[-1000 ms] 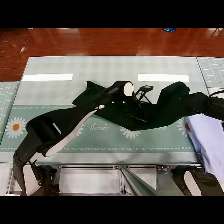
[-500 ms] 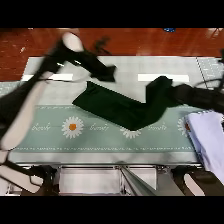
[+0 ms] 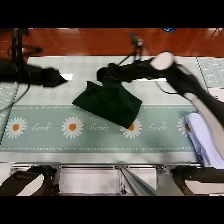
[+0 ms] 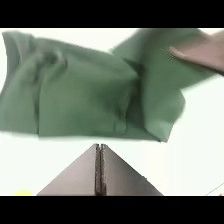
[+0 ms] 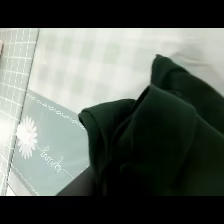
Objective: Fold the shirts.
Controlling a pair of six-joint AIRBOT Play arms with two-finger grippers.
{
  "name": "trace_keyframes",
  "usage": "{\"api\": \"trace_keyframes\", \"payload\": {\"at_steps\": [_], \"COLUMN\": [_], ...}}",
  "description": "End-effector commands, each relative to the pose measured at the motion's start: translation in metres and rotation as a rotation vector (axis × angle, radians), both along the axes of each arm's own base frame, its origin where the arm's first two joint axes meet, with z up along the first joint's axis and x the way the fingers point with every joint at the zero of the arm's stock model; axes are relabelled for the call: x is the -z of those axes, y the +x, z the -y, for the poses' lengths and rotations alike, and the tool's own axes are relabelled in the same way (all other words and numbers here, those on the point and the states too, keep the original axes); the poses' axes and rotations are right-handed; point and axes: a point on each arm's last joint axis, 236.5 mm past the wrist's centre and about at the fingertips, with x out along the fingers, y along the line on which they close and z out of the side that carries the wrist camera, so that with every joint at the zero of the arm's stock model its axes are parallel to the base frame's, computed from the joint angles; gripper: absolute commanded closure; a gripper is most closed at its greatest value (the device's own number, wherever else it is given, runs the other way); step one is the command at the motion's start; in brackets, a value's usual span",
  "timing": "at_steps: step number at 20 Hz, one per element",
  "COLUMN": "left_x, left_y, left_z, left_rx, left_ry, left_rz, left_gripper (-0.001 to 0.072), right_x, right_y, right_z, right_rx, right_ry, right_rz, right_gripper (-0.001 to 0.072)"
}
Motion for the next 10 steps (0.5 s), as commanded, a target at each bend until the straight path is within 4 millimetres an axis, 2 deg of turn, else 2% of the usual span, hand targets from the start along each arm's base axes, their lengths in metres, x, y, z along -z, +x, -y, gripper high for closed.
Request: {"api": "trace_keyframes", "payload": {"at_steps": [1,4,5,6,7,9,10], "left_x": [0.034,0.07,0.08,0.088,0.094,0.099,0.093], "left_y": [-0.038,-0.052,-0.053,-0.054,-0.052,-0.04,-0.028], "left_z": [-0.008,-0.005,-0.005,-0.004,-0.005,-0.014,-0.028], "left_rx": [-0.045,-0.051,-0.056,-0.065,-0.08,-0.112,-0.15], "left_ry": [-0.015,-0.028,-0.027,-0.029,-0.03,-0.009,0.015], "left_rz": [-0.014,-0.1,-0.114,-0.122,-0.122,-0.087,-0.048], "left_gripper": [0.0687,0.0687,0.0687,0.0687,0.0687,0.0687,0.0687], "right_x": [0.047,0.064,0.066,0.068,0.07,0.067,0.058], "right_y": [0.008,0.016,0.02,0.021,0.018,0.011,0.012], "right_z": [-0.059,-0.074,-0.076,-0.08,-0.083,-0.075,-0.06], "right_rx": [-0.056,-0.051,-0.043,-0.038,-0.056,-0.103,-0.112], "right_ry": [0.02,0.025,0.034,0.054,0.062,0.058,0.064], "right_rz": [-0.073,-0.086,-0.091,-0.106,-0.109,-0.129,-0.151], "right_gripper": [0.0689,0.0689,0.065,0.0405,0.0302,0.0305,0.0306]}}
